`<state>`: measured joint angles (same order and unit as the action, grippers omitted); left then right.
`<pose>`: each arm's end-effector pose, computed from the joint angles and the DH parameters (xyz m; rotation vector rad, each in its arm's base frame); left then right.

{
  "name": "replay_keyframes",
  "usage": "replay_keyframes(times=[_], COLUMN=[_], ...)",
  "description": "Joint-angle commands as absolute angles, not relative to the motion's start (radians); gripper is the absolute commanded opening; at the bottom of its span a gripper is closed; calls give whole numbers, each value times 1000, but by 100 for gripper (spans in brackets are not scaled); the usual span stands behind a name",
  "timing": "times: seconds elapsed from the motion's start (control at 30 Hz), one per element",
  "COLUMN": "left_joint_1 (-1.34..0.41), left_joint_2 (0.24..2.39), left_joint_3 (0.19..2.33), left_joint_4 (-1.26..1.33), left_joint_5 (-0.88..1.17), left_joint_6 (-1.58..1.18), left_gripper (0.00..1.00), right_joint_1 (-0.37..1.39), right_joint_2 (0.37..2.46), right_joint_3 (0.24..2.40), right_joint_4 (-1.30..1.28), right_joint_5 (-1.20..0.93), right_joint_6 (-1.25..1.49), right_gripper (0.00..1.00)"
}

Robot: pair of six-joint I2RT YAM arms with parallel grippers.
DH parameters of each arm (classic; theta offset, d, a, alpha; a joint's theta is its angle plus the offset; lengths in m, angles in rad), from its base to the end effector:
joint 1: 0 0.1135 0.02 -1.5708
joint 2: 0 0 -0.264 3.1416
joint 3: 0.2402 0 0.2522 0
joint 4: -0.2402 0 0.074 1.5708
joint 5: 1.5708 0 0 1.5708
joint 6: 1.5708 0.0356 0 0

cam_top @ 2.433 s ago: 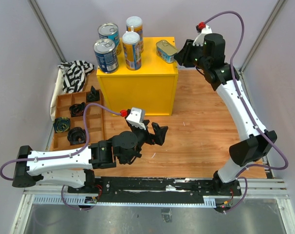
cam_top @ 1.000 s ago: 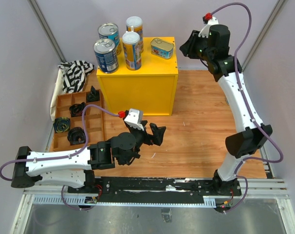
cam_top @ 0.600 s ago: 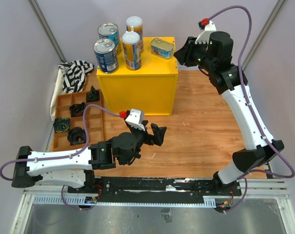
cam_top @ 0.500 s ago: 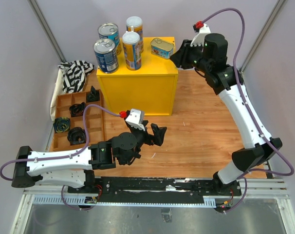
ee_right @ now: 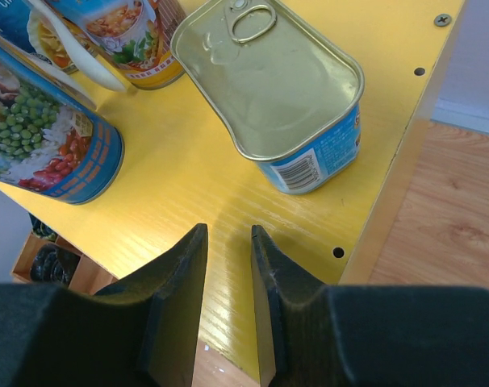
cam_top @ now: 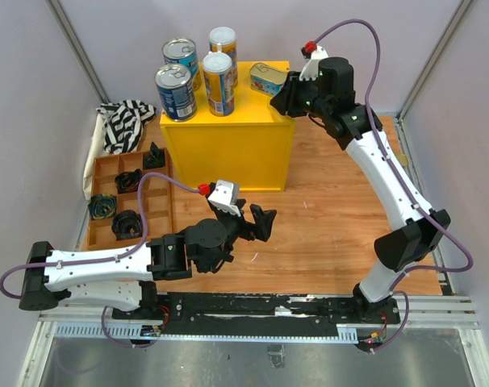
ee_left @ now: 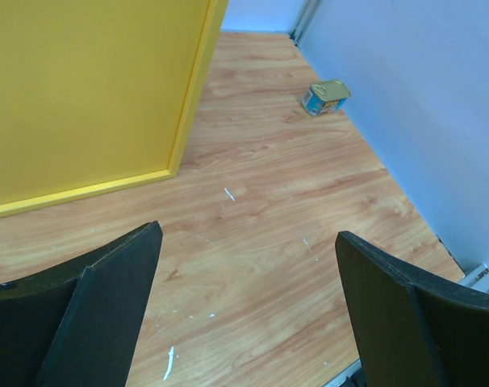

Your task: Place and organize the canned foods onto the counter

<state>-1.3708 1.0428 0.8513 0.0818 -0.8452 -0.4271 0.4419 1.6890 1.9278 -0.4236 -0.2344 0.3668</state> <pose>0.0730 -0.2259 0.3431 0.1496 1.6787 -0.6586 0.3415 0.1707 0.4719 -0.2448 1.8022 0.7873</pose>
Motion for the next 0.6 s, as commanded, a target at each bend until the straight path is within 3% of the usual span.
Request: replay_keyframes(times=[0.0, 0.57], left_joint_1=[-1368, -1368], left_joint_2=[1031, 1020], left_joint_3=[851, 825], left_joint_4=[121, 126], left_joint_5=[-878, -896], left_joint_6=[-432, -447], left_gripper=[93, 94], right_joint_1=[457, 421], right_joint_2=[1712, 1803], right_joint_3=[1990, 2102], right_joint_4=[-398, -407], right_joint_5=[-227, -201], right_joint_6=[373, 372], right_gripper=[29, 29])
